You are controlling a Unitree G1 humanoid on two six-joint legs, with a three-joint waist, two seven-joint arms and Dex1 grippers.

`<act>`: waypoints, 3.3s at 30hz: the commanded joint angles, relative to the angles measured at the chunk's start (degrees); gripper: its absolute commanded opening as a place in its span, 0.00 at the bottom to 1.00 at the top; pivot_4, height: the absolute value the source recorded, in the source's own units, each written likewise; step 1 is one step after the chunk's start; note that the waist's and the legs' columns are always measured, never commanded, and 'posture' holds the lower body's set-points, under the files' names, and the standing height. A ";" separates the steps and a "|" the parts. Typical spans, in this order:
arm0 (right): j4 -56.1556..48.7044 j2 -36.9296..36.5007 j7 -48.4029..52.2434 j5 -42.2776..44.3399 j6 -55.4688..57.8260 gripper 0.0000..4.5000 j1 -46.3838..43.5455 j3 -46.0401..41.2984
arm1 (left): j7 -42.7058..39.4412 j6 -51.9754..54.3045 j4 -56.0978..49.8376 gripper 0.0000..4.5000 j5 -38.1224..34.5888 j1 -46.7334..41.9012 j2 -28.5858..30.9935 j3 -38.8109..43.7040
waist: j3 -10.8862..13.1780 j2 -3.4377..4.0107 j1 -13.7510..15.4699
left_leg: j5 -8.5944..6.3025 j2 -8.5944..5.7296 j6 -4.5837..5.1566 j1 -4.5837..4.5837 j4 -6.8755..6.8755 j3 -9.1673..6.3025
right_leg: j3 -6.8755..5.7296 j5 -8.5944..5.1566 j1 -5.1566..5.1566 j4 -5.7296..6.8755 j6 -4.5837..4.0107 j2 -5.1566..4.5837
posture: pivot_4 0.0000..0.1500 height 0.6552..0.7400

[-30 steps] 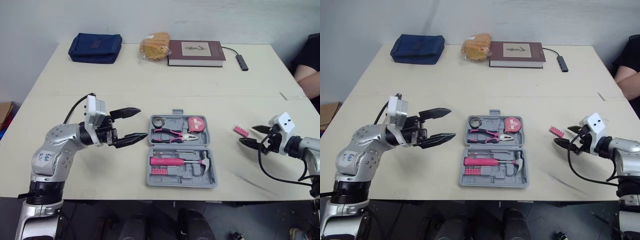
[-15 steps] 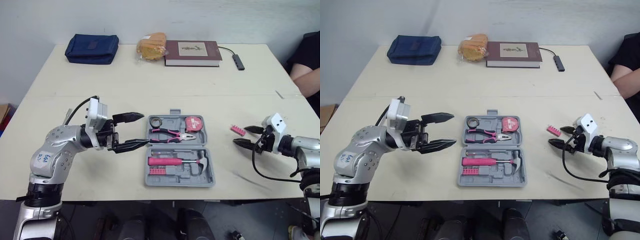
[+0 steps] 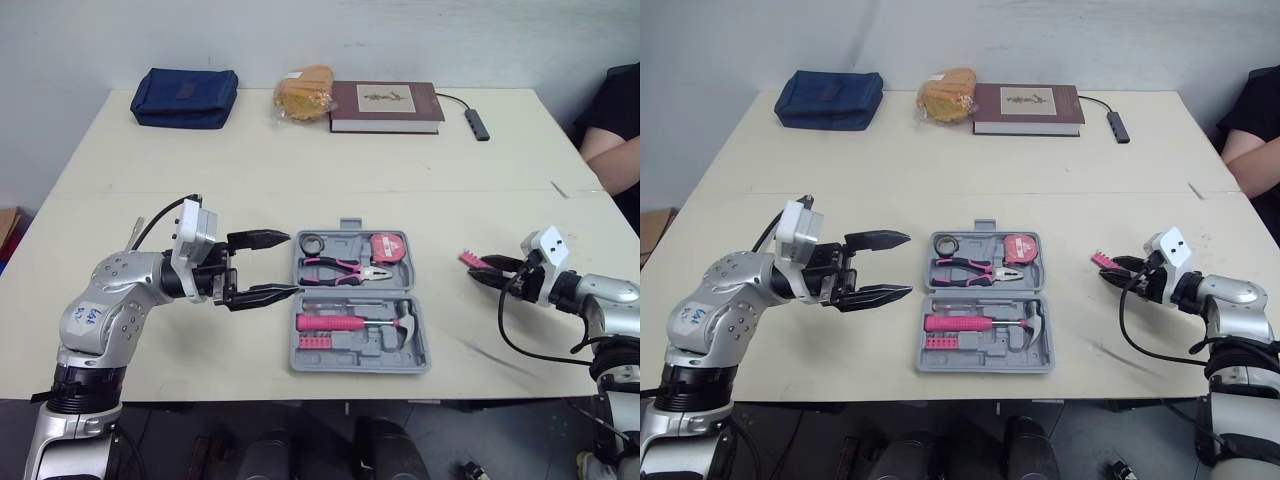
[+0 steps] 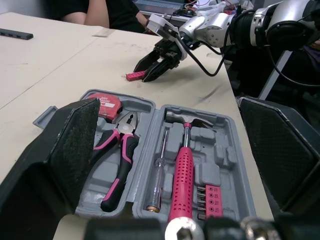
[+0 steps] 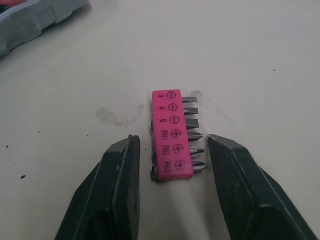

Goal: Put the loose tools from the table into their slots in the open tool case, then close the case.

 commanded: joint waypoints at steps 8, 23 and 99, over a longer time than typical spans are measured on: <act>-12.30 -1.72 -0.22 1.87 -0.95 0.16 5.37 -2.65 | -5.76 -2.64 -1.31 1.00 0.45 -2.00 1.16 -2.51 | 0.02 0.02 0.20 | 0.00 0.00 0.00 0.01 0.00 -0.01 | 0.00 0.00 0.02 -0.01 0.00 -0.02 | 1.00 1.00; -96.37 -3.96 -23.64 34.27 66.99 0.16 17.71 4.40 | -17.74 -18.87 7.34 1.00 10.30 -2.39 0.32 -10.40 | 0.35 0.38 0.61 | 0.00 0.05 -0.11 -0.27 0.07 -0.34 | -0.20 0.00 -0.17 -0.25 -0.08 -0.10 | 1.00 1.00; -92.04 -7.31 -6.88 22.89 39.99 0.48 26.89 4.06 | -14.36 -19.52 5.40 1.00 11.38 1.82 -0.22 -11.77 | 0.32 0.24 1.95 | 0.14 -0.34 0.30 -1.58 0.86 -0.72 | -1.19 0.22 -0.85 0.16 0.18 0.01 | 1.00 1.00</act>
